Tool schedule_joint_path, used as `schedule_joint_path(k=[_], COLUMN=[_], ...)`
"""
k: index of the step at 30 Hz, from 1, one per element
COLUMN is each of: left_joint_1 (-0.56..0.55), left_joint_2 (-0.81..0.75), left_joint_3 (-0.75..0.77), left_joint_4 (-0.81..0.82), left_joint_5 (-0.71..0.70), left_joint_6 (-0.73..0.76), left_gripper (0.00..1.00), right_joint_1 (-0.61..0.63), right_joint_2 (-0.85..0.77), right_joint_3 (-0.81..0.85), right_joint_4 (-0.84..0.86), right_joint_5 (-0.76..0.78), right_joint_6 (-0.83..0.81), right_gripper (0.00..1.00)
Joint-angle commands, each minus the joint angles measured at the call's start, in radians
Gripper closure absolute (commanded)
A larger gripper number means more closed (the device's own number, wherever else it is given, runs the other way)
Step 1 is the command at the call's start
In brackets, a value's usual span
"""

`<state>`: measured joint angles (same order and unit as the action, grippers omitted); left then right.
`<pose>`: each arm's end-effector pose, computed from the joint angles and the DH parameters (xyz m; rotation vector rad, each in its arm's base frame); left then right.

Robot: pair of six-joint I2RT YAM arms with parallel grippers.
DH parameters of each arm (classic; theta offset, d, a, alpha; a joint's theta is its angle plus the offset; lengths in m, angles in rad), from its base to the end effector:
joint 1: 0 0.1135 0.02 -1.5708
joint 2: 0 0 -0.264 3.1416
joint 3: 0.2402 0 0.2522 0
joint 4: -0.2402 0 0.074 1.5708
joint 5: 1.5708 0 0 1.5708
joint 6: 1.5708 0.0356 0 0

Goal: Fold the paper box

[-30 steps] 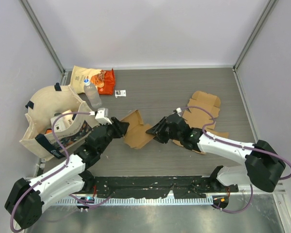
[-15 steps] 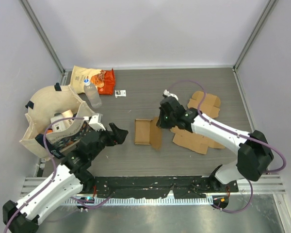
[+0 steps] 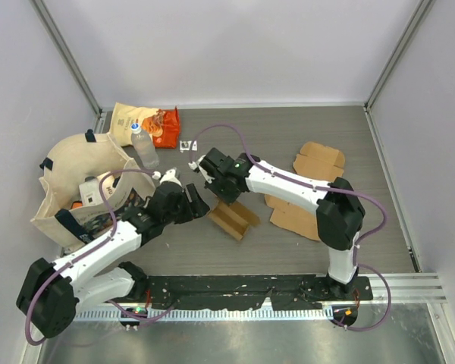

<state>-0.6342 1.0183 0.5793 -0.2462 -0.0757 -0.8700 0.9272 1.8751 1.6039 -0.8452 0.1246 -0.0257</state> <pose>0.1736 -0.1243 0.2191 -0.3189 2.3333 -0.6977 0.2431 0.3167 0.2593 -1.1934 2.3966 0.1193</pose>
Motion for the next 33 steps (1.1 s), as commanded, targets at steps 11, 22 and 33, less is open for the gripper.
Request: schedule_joint_path(k=[11,22,33], left_joint_1=[0.007,-0.004,-0.07], left_joint_2=[-0.192,-0.044,0.144], left_joint_3=[-0.154,-0.159,-0.113], left_joint_4=[-0.07,-0.125,-0.022], left_joint_5=[-0.015,0.071,0.117], left_joint_6=[0.02,0.032,-0.006], left_gripper=[0.36,0.77,0.85], right_joint_1=[-0.151,-0.314,-0.197], right_joint_2=[-0.327,-0.251,-0.12], right_joint_3=[-0.183,-0.449,-0.542], right_joint_4=[0.219,0.515,0.692], right_joint_5=[-0.345,-0.164,-0.169], right_joint_6=[0.303,0.276,0.191], right_gripper=[0.38,0.76,0.98])
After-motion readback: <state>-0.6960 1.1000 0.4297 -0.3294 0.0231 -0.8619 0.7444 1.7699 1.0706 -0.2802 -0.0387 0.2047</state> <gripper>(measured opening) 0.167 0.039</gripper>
